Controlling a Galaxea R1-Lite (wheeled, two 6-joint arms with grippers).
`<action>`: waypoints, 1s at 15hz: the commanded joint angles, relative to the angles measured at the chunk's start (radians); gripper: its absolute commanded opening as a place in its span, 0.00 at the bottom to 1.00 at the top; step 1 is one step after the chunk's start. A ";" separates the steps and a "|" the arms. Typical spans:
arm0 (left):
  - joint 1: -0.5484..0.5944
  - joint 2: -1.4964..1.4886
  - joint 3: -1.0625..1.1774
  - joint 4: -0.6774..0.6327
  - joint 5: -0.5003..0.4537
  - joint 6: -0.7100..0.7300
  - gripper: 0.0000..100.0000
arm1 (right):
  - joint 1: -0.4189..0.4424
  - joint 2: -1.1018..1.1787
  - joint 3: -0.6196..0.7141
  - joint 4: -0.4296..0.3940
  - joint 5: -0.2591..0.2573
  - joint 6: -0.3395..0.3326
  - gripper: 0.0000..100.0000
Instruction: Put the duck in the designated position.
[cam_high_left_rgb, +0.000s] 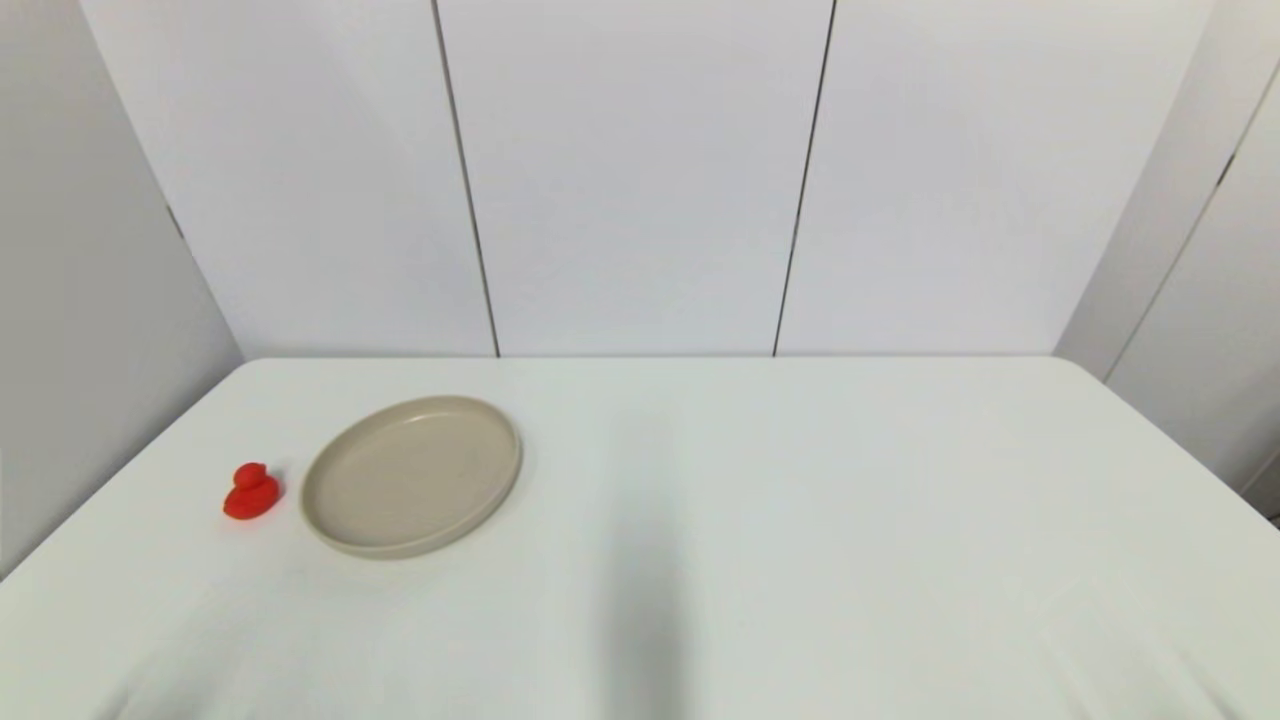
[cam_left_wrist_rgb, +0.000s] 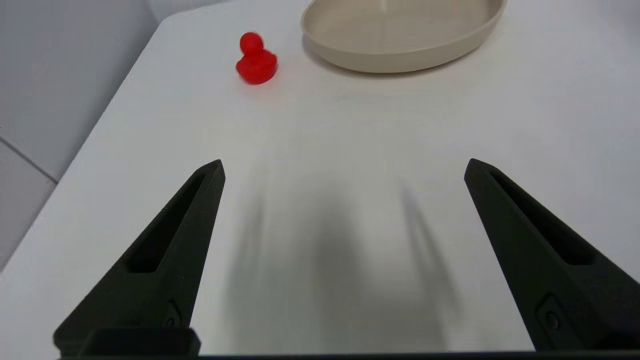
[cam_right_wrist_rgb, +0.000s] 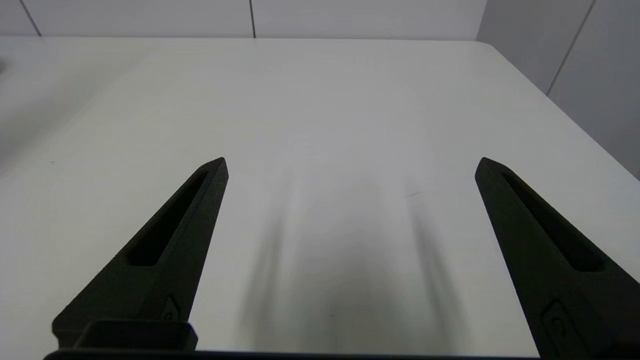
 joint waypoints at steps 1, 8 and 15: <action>0.002 -0.076 0.051 -0.078 -0.005 -0.057 1.00 | 0.000 0.000 0.009 -0.001 0.000 -0.001 1.00; 0.002 -0.076 0.051 -0.076 0.010 -0.124 1.00 | 0.000 0.000 0.009 -0.001 0.000 0.001 1.00; 0.002 -0.076 0.051 -0.076 0.010 -0.124 1.00 | 0.000 0.000 0.009 -0.001 0.000 0.001 1.00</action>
